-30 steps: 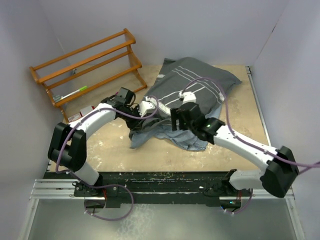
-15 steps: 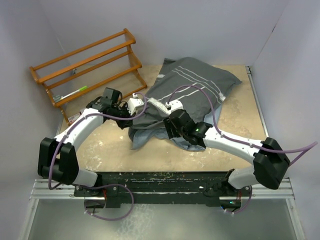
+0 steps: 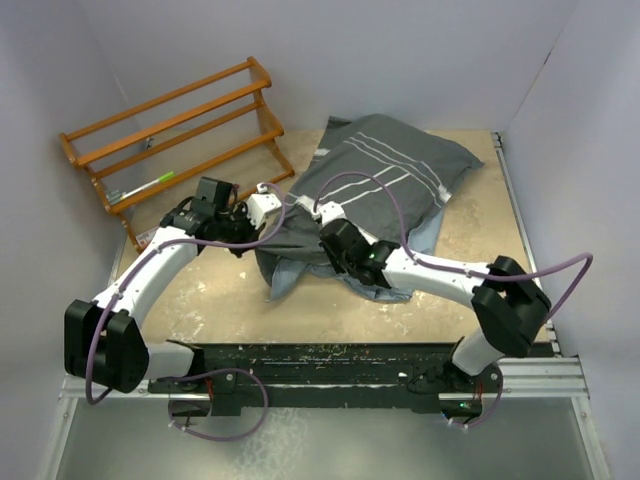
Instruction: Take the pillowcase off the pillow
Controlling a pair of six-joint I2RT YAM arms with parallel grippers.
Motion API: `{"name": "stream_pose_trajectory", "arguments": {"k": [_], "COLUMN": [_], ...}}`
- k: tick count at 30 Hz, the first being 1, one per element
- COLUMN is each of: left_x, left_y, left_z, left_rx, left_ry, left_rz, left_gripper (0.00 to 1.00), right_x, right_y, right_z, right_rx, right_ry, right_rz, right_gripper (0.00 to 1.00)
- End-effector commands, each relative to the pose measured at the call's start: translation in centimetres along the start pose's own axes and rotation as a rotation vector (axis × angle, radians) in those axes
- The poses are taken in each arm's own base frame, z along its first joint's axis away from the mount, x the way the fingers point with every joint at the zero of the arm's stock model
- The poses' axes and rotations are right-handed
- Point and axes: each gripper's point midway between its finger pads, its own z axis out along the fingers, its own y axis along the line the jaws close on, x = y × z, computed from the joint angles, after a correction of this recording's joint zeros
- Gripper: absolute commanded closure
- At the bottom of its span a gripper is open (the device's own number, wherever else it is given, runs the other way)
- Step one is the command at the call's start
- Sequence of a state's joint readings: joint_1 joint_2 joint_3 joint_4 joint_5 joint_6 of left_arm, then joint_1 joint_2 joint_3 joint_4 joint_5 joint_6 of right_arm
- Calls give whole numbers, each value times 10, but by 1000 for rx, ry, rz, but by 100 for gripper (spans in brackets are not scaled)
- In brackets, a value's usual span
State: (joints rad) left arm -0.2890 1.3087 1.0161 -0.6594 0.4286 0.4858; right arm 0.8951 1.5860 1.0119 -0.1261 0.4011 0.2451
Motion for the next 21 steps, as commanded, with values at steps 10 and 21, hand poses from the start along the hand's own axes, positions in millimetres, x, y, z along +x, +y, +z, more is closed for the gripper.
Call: {"name": "stream_pose_trajectory", "arguments": {"k": [10, 21], "left_x": [-34, -60], "left_y": [-4, -34], "left_z": [2, 11], "left_rx": [-97, 51], "left_ry": [-55, -123], "left_rz": [102, 240], "left_gripper": [93, 38], "right_x": [57, 112], "right_y": [92, 133], "right_z": [-73, -73], "right_rx": [-135, -260], "right_ry": [-61, 23], "right_rz": [183, 461], "right_gripper": [100, 100]}}
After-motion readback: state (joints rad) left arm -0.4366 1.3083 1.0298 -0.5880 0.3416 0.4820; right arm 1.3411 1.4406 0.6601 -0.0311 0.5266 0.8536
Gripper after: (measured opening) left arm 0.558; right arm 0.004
